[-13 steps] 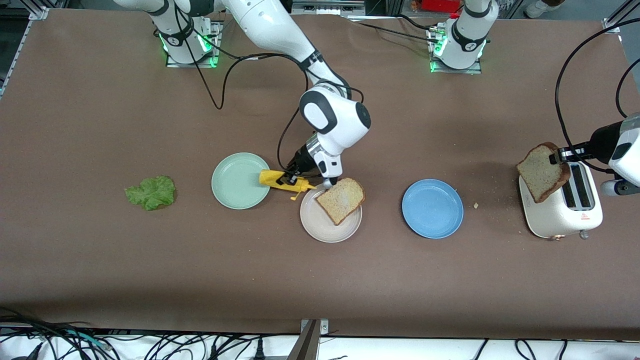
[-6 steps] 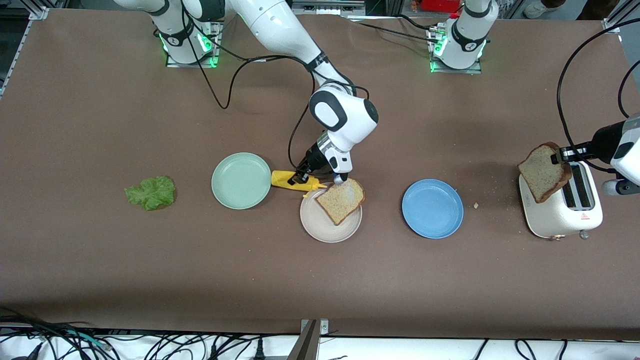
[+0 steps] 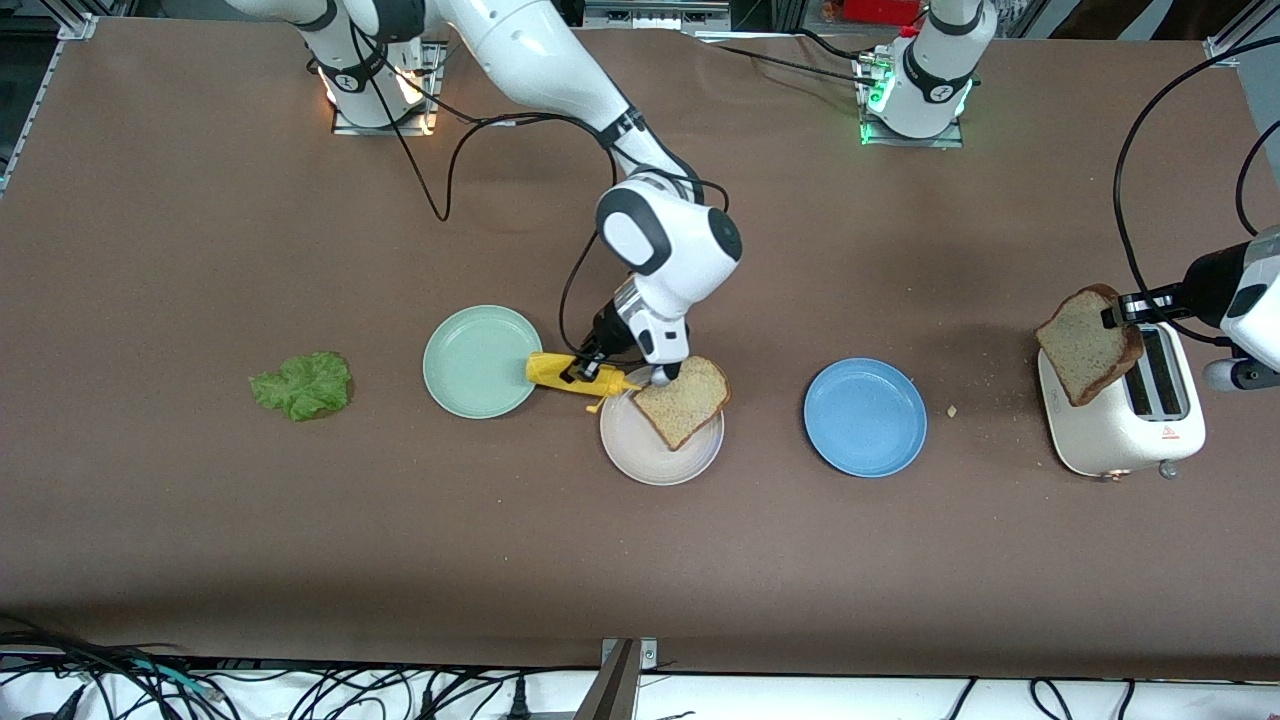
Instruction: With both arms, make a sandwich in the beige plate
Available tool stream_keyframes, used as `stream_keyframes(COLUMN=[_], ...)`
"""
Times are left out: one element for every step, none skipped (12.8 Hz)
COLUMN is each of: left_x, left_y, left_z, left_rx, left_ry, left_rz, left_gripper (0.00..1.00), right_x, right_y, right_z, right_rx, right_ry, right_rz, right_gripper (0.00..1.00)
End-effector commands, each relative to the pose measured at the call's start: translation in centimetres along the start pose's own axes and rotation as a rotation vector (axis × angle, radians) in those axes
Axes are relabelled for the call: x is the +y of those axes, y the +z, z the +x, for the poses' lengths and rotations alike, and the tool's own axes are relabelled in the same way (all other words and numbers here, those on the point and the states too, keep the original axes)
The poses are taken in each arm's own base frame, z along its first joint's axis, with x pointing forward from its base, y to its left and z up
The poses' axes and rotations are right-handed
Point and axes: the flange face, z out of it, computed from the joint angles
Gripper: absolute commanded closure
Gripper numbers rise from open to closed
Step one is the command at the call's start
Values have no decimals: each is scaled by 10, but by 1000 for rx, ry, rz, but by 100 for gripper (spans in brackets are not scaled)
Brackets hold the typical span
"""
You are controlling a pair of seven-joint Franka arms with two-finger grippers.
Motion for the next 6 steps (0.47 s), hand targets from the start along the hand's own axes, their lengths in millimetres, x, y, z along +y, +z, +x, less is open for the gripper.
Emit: stream_keyframes(left_x=[1, 1, 1, 1, 1, 1], left_y=[-4, -3, -3, -2, -3, -2], left_z=[-3, -2, -2, -2, -3, -3], left_rx=[10, 7, 7, 6, 6, 4], left_ry=[23, 23, 23, 22, 24, 25], left_rz=[-13, -13, -13, -11, -11, -11], left_gripper=[100, 100, 100, 100, 100, 100], right_x=[68, 88, 109, 129, 150, 170], right_y=[-8, -7, -5, 4, 16, 34], right_z=[-71, -92, -112, -131, -147, -163], right_rx=[130, 166, 201, 229, 275, 327], right_ry=[-7, -8, -3, -18, -48, -67], right_rz=[176, 214, 255, 302, 358, 420], right_gripper=[100, 100, 100, 100, 100, 100])
